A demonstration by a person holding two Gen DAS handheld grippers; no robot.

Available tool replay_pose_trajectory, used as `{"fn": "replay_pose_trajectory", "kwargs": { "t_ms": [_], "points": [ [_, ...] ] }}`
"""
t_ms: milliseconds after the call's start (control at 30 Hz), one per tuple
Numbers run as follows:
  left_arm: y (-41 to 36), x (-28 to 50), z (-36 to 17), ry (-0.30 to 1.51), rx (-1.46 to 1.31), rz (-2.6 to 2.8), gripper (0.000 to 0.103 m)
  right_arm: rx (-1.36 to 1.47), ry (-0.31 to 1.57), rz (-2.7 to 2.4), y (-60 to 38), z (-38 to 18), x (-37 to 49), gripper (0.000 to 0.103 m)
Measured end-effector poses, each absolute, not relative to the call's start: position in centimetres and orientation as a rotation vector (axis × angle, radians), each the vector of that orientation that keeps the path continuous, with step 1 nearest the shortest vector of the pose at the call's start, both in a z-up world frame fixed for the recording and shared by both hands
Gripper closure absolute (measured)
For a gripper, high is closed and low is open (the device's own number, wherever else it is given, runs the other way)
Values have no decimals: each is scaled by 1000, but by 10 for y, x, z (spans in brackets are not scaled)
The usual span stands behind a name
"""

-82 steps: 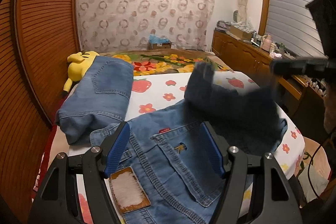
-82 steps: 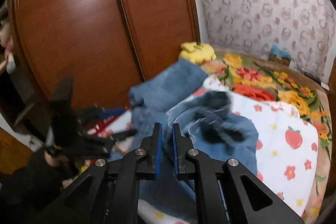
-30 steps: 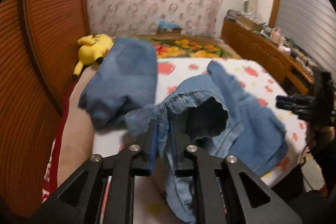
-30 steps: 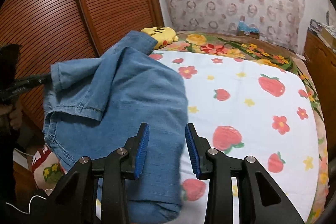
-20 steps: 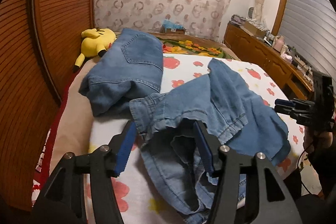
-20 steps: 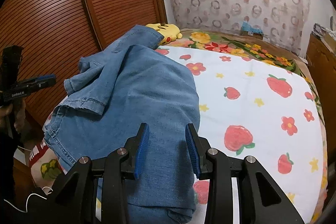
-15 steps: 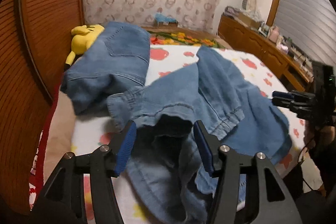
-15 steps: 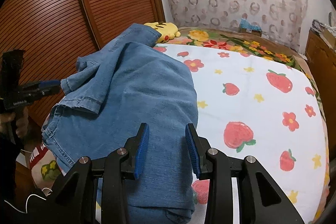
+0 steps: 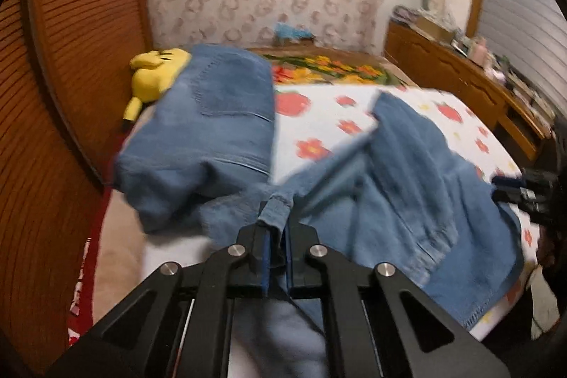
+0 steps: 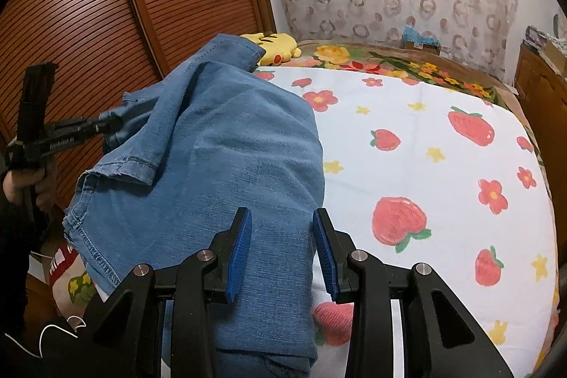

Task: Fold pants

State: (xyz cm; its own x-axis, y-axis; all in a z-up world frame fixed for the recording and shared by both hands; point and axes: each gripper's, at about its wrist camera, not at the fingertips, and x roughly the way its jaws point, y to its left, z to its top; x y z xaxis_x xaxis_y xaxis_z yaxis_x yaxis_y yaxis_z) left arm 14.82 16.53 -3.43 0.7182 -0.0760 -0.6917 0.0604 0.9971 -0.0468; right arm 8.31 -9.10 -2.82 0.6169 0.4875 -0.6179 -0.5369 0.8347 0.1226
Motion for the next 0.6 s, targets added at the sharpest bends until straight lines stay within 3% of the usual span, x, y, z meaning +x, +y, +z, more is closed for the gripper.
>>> {"fn": "replay_pose_trajectory", "kwargs": {
  "t_ms": [200,333,600],
  "points": [
    [187,149,-30,766,-71,-78,82,-75,684,595,-90,-29,82,66],
    [192,145,-30,771,-85,-55,52,-73,683,594,-89,-29,82,66],
    [168,124,-19,708,-69,-93,47,-66,666,591,-89,-27,74,66]
  ]
}}
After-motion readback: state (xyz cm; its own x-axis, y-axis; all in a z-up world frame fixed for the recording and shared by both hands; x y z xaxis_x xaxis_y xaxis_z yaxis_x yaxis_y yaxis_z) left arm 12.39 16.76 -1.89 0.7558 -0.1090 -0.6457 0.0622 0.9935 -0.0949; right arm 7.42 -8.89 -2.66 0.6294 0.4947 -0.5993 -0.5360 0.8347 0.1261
